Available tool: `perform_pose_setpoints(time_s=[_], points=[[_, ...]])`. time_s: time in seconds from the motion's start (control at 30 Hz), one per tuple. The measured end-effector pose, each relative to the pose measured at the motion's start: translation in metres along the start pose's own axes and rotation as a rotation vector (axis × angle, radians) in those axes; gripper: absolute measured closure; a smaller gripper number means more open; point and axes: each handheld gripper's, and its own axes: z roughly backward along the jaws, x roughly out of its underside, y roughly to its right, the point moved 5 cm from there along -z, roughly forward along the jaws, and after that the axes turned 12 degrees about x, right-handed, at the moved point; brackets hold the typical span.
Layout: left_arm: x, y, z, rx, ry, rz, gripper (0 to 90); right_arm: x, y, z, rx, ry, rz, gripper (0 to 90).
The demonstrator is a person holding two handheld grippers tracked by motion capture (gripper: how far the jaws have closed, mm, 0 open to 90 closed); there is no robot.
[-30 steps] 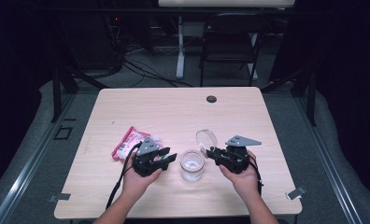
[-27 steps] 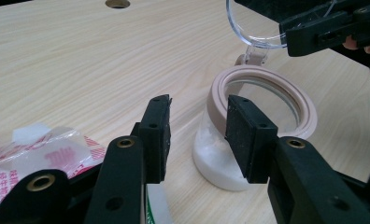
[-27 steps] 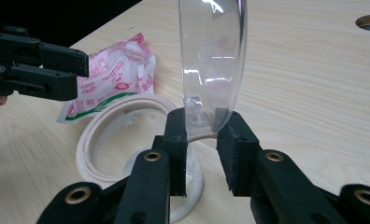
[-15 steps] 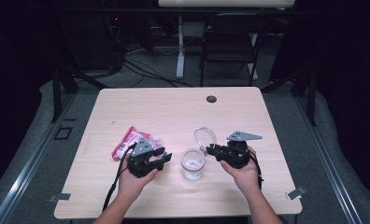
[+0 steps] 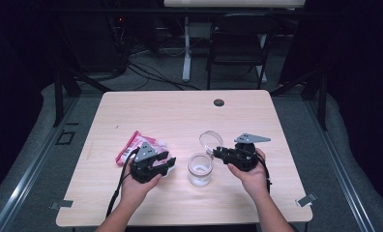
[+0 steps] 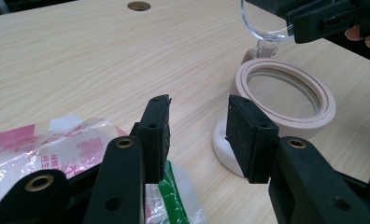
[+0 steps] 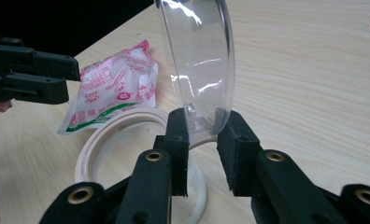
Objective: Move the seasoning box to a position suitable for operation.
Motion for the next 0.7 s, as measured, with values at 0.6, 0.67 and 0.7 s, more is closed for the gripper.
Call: perform_pose_setpoints(time_s=[0.6, 0.67, 0.7], points=[[-0.016, -0.027, 0.015, 0.041, 0.077, 0.062, 58.5, -0.001, -0.005, 0.029, 0.099, -0.012, 0.054, 59.6], [-0.017, -0.031, 0.015, 0.024, 0.067, 0.056, 56.8, -0.001, -0.005, 0.031, 0.11, -0.01, 0.051, 59.6], [-0.017, -0.031, 0.015, 0.024, 0.067, 0.056, 55.8, -0.001, -0.005, 0.031, 0.11, -0.01, 0.051, 59.6]])
